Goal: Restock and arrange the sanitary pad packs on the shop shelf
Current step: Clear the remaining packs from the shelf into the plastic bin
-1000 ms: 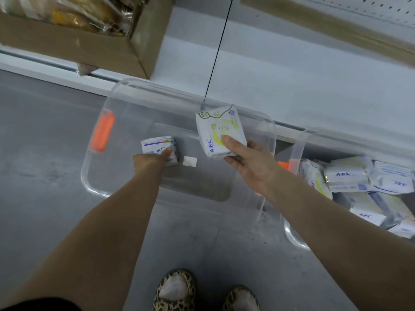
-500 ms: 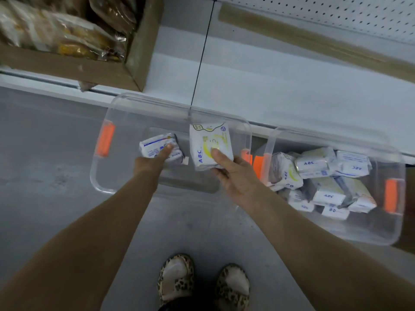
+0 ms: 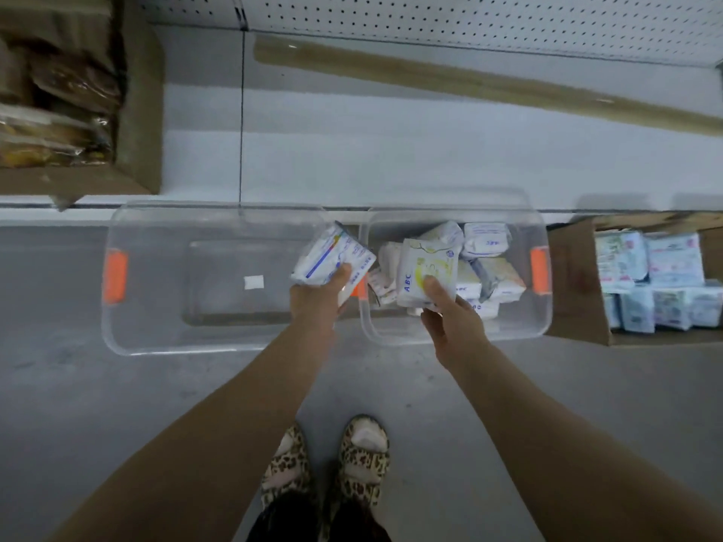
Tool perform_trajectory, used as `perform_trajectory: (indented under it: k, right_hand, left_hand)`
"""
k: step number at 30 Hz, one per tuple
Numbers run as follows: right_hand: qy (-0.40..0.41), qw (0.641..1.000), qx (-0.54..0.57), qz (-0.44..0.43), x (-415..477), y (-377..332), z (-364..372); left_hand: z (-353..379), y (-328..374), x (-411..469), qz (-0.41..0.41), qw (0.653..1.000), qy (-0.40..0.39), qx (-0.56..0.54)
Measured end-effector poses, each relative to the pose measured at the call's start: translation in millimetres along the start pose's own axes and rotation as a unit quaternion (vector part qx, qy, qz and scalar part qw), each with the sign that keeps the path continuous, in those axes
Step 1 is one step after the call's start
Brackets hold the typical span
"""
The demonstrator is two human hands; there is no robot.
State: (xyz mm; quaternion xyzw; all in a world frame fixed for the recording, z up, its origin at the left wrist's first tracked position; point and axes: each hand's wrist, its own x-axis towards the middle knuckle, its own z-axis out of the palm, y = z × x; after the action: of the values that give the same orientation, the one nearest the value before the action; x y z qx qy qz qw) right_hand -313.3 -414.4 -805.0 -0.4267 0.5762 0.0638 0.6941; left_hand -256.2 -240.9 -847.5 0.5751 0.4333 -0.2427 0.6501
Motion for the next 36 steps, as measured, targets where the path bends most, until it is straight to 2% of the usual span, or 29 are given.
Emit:
perform_trajectory:
  k: [5, 8, 13, 22, 31, 36]
  right_hand:
    - [0.054, 0.998, -0.017, 0.034, 22, -3, -51]
    - [0.058, 0.998, -0.009, 0.031, 38, 1, -70]
    - [0.091, 0.995, -0.029, 0.039, 64, 8, -85]
    - [0.115, 0.986, -0.075, 0.091, 88, 18, -90]
    - [0.115, 0.984, -0.083, 0.111, 52, -1, -77]
    - [0.092, 0.985, -0.125, 0.076, 5, -25, -89]
  left_hand:
    - [54, -34, -18, -0.034, 0.995, -0.047, 0.077]
    - [72, -58, -19, -0.047, 0.993, -0.04, 0.102]
    - [90, -86, -13, -0.104, 0.991, -0.018, 0.084]
    - [101, -107, 5, -0.126, 0.988, 0.013, 0.092]
    - [92, -85, -18, -0.097, 0.971, 0.014, 0.216]
    - [88, -35, -62, -0.003, 0.944, -0.013, 0.329]
